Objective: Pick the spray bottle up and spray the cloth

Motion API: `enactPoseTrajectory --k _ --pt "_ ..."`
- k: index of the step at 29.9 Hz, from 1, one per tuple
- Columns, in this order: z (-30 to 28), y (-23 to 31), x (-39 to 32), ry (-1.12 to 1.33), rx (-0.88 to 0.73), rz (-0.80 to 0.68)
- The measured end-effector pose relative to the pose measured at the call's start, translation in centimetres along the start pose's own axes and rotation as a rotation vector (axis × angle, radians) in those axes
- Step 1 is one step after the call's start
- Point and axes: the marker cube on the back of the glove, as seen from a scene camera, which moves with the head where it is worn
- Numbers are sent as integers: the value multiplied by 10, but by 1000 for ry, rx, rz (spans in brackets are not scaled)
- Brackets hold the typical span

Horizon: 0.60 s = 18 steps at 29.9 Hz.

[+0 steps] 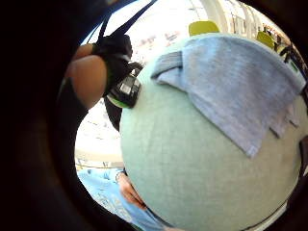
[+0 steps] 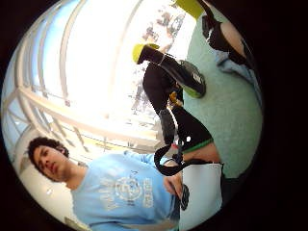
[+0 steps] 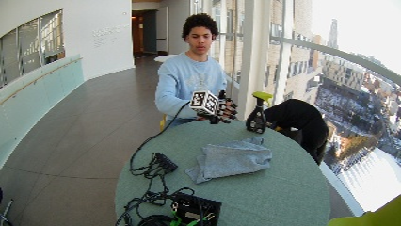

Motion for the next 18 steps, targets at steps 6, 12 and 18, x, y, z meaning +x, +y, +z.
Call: enactPoseTrajectory --k 6,12,18 --pt "-41 92 37 310 52 65" --pt "-52 149 59 437 87 107" --pt "-60 175 71 485 104 127"
